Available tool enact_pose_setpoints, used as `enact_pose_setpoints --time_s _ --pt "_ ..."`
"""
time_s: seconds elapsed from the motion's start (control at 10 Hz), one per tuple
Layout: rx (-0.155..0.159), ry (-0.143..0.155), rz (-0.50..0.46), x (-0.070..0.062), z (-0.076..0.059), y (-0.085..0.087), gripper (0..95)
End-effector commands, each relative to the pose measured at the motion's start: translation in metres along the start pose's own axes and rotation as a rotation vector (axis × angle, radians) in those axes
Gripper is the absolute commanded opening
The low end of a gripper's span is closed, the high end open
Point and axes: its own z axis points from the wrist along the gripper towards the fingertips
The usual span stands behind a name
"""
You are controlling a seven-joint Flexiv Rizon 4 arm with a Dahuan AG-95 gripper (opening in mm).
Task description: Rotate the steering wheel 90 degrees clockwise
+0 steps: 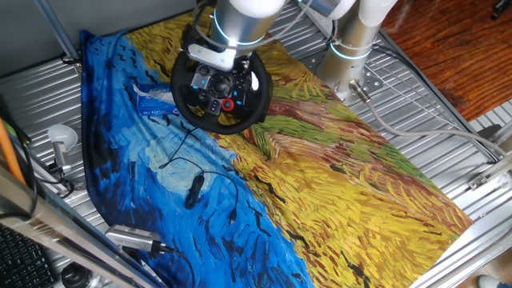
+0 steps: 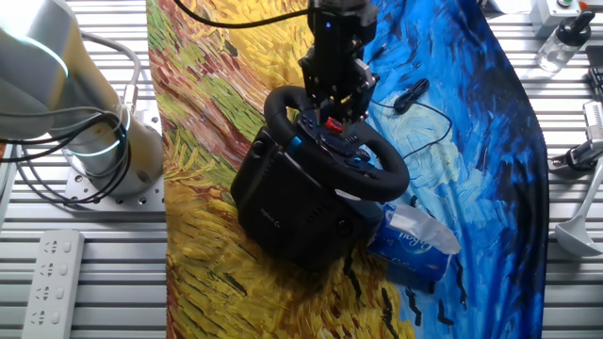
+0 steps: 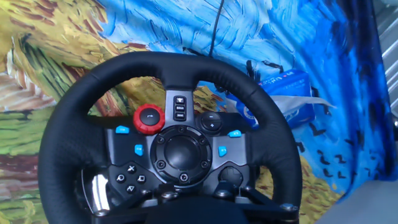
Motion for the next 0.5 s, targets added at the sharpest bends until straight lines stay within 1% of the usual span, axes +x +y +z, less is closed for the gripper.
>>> enact_pose_setpoints --time_s 0.1,0.2,0.3,0.4,0.5 --pt "0.07 0.023 -0.013 -0.001 0.0 0.0 19.0" --pt "0.086 0.034 -0.016 -0.001 0.0 0.0 38.0" --pt "0.092 0.033 -0.024 -0.001 0.0 0.0 38.0" --pt "0.104 0.022 -0.043 0.0 0.005 -0.009 38.0" --pt "0.105 0.02 -0.047 0.0 0.006 -0.012 38.0"
